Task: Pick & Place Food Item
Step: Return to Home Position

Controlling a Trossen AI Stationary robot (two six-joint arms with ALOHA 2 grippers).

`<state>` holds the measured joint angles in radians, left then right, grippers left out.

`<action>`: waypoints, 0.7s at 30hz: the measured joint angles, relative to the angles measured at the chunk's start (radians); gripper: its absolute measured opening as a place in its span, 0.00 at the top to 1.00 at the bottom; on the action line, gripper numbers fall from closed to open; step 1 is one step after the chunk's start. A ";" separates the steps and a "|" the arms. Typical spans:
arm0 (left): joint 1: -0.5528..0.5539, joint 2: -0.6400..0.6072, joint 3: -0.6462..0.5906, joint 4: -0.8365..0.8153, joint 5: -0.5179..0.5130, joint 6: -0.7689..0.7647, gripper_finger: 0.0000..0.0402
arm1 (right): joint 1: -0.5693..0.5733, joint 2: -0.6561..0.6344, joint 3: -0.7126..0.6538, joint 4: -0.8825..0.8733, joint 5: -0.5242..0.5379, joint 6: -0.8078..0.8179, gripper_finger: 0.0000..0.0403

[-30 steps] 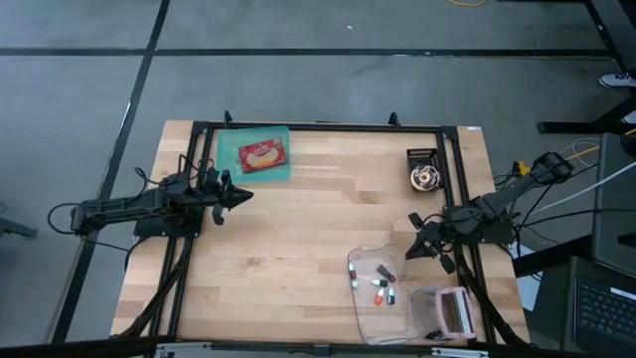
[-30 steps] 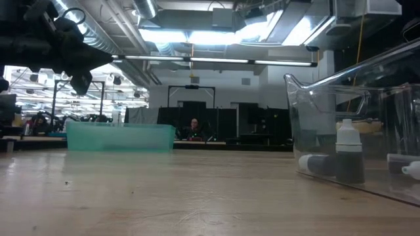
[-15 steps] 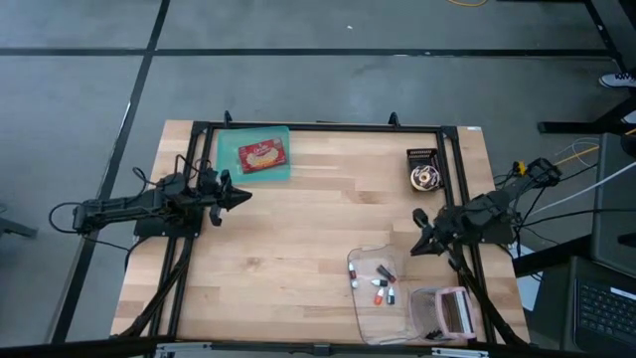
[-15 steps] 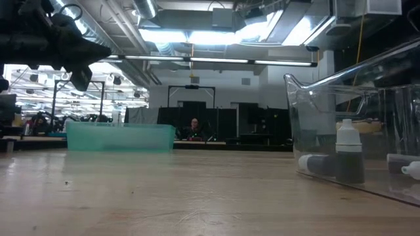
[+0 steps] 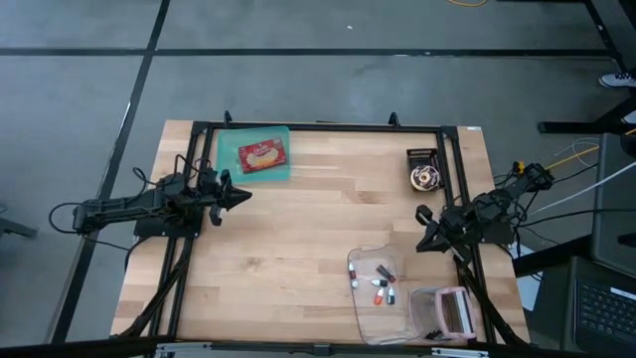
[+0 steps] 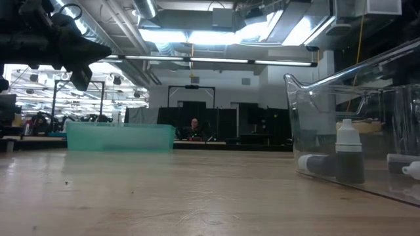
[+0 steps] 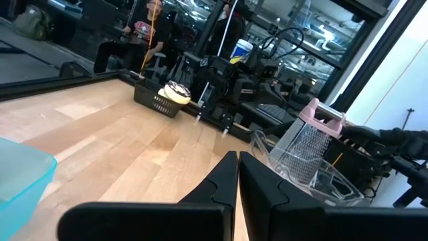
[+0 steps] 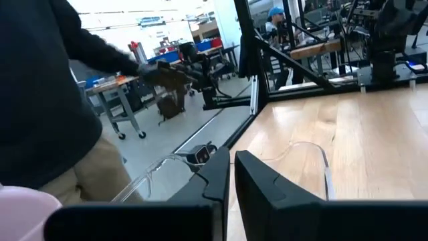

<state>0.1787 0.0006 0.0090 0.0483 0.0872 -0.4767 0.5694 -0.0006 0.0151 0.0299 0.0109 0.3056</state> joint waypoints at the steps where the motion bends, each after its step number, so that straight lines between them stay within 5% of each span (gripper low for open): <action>1: 0.000 0.000 0.000 0.000 0.000 0.000 0.98 | 0.000 0.000 0.000 -0.001 0.000 0.000 0.93; 21: 0.000 0.000 0.000 0.000 0.000 0.000 0.97 | 0.055 0.000 0.000 -0.001 0.000 0.000 0.93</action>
<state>0.1787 0.0006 0.0090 0.0483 0.0872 -0.4767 0.6239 -0.0002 0.0151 0.0292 0.0105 0.3054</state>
